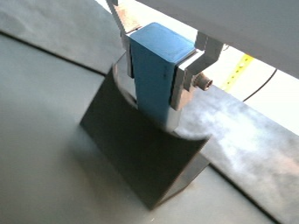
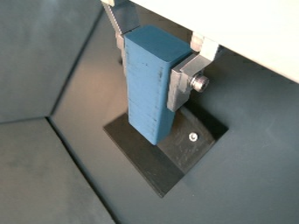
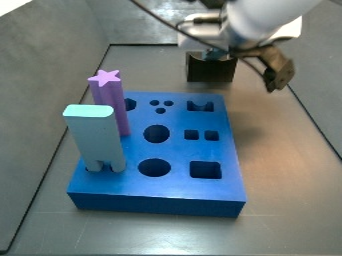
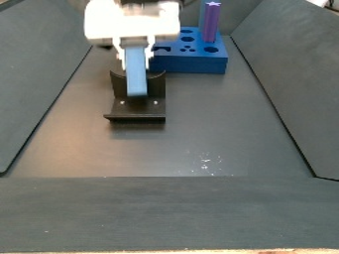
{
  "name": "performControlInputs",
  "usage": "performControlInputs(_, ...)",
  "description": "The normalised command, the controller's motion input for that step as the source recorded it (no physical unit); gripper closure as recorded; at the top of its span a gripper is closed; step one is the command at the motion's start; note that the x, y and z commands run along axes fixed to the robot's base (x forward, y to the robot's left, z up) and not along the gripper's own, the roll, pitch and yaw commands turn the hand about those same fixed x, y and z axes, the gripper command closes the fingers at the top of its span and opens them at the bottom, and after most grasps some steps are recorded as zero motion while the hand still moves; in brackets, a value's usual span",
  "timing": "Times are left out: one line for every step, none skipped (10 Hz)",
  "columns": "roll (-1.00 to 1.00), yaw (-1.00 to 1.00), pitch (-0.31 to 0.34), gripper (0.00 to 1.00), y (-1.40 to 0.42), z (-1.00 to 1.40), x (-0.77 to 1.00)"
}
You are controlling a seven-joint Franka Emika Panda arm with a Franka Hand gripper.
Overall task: Pick up the rectangle object. Move up. Place the rectangle object on the fixture. Regrasp the rectangle object. Move to above the board. Insert the rectangle object.
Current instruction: Move to above the board.
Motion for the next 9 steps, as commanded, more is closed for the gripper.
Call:
performControlInputs(-0.11,-0.02,0.09,1.0,-0.41,1.0,0.05)
performControlInputs(-0.06,-0.01,0.124,1.0,-0.39,1.0,0.04)
performControlInputs(-0.04,0.01,0.154,1.0,-0.37,1.0,0.05)
performControlInputs(-0.02,0.03,0.198,1.0,-0.32,1.0,0.05)
performControlInputs(-0.02,0.05,0.223,1.0,-0.3,1.0,0.05)
performControlInputs(-0.02,0.07,0.24,1.0,-0.26,1.0,0.06)
performControlInputs(-0.01,0.09,0.242,1.0,-0.23,0.96,0.06)
performControlInputs(-0.02,0.11,0.224,1.0,-0.14,0.72,0.05)
performControlInputs(-0.03,0.12,0.207,1.0,-0.09,0.55,0.03)
